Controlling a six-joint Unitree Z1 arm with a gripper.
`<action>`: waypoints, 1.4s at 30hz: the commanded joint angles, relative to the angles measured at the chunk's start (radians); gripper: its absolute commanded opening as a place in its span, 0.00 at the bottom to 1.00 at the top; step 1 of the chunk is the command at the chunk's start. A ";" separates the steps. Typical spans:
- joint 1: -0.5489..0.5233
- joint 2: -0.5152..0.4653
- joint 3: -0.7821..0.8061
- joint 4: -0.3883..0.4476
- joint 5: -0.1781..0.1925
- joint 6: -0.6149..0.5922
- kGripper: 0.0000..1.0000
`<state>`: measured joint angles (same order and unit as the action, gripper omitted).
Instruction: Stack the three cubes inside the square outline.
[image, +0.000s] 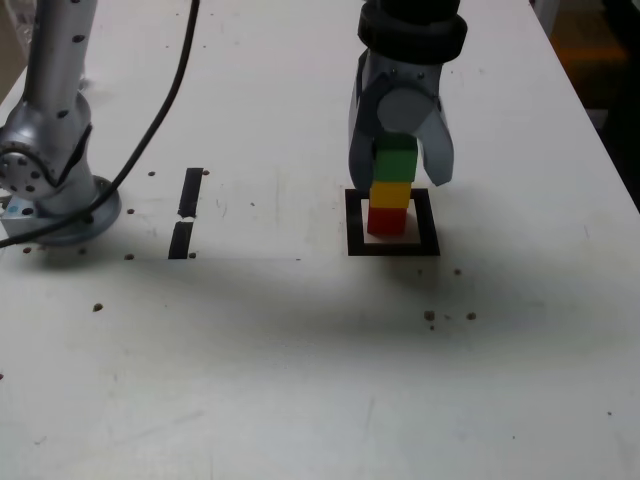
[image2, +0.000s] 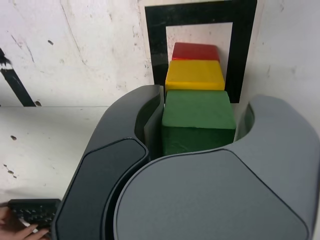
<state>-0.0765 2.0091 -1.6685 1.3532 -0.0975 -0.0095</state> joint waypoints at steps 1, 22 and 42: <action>0.000 -0.009 -0.008 0.013 0.010 0.000 0.71; -0.014 -0.196 -0.114 0.264 0.121 -0.073 0.76; -0.014 -0.335 0.469 -0.007 0.029 -0.086 0.76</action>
<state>-0.0901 1.6770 -1.2362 1.3615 -0.0624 -0.0990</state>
